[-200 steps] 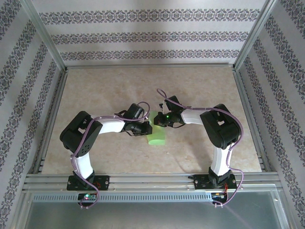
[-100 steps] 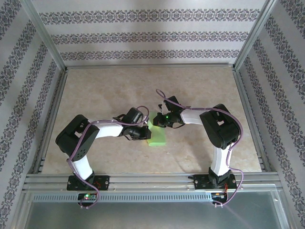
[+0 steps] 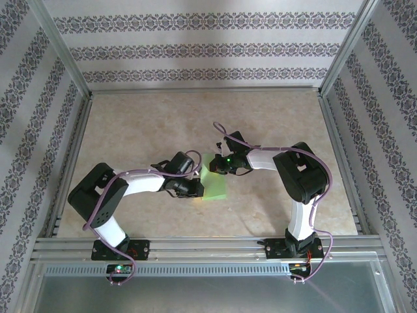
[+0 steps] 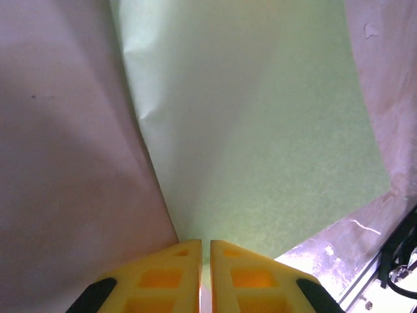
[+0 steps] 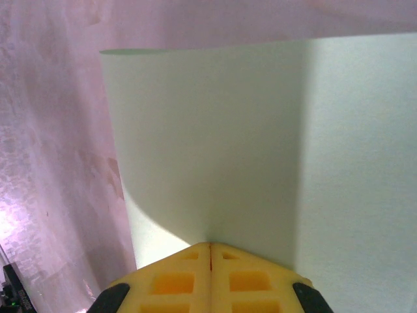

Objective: Fold a paper plane with a square sheet of paper (fold left side to right side)
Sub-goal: First fold the square sheet of paper in half at the center of the table.

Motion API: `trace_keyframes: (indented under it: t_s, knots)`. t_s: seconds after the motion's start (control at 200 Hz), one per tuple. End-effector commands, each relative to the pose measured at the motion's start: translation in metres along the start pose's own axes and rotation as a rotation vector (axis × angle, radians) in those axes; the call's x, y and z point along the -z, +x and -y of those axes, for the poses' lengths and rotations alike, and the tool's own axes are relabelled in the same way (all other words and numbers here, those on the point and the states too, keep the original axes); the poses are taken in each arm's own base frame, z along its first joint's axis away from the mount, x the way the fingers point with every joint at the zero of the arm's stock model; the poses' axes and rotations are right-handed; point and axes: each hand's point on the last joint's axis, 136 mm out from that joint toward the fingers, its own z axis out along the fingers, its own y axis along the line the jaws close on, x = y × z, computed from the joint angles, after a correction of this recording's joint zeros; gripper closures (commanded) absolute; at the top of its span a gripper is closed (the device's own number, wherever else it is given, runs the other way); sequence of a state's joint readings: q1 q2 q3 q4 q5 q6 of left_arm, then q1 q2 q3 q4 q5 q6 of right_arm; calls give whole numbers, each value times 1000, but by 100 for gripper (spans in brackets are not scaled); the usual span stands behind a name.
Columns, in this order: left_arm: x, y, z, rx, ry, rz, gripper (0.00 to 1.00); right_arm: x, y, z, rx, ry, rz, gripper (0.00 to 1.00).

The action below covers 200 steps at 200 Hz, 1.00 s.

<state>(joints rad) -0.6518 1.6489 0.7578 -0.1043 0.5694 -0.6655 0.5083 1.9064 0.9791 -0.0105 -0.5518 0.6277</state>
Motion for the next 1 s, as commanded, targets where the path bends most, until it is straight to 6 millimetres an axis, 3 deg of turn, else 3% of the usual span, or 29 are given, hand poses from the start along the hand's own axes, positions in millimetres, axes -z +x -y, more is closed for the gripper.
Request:
trace_keyframes:
  t_s: [0.0,0.19,0.395,0.63,0.994]
  knots:
    - [16,-15,20,3,39,40,88,-10,30,56,-71,182,-71,100]
    - [13,-31,33,-23,82,52,88,-10,29,54,-67,177,-69,100]
    - [-12,-27,23,1,94,3,88,-10,29,53,-67,178,-71,100]
    - [-23,-14,8,33,72,-28,88,-9,30,54,-64,186,-72,100]
    - [-19,26,-10,60,10,-94,88,-9,30,55,-63,193,-75,100]
